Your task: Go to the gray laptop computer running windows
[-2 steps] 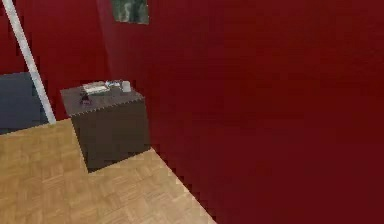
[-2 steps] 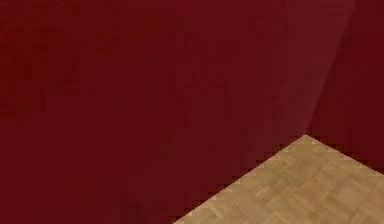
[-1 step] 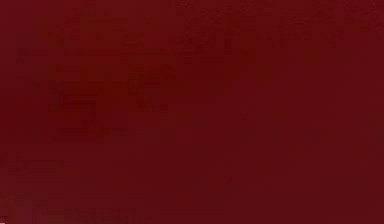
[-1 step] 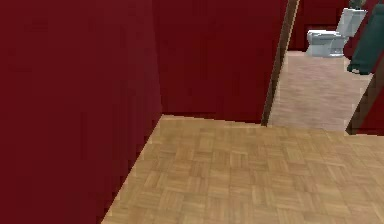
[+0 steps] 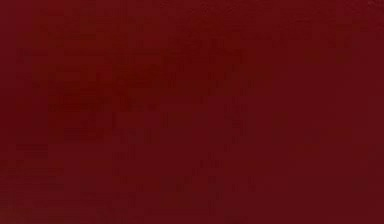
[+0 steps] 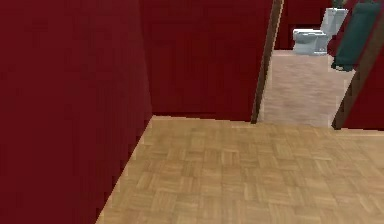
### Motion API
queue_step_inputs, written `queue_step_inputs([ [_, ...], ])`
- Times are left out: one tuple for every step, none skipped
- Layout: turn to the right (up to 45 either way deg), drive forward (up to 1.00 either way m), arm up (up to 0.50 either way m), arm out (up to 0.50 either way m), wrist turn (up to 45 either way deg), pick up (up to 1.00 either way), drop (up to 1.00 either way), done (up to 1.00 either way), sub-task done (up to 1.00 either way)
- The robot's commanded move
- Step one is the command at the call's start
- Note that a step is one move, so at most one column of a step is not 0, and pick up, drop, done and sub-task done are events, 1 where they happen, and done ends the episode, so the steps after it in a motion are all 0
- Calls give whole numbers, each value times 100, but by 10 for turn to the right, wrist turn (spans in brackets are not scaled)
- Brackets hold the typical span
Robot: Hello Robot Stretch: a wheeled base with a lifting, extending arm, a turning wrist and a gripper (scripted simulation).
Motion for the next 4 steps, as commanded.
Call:
queue_step_inputs([
  [0, 5, 0, 0, 0, 0, 0, 0, 0],
  [-450, 0, 0, 0, 0, 0, 0, 0, 0],
  [-360, 0, 0, 0, 0, 0, 0, 0, 0],
  [0, 80, 0, 0, 0, 0, 0, 0, 0],
])
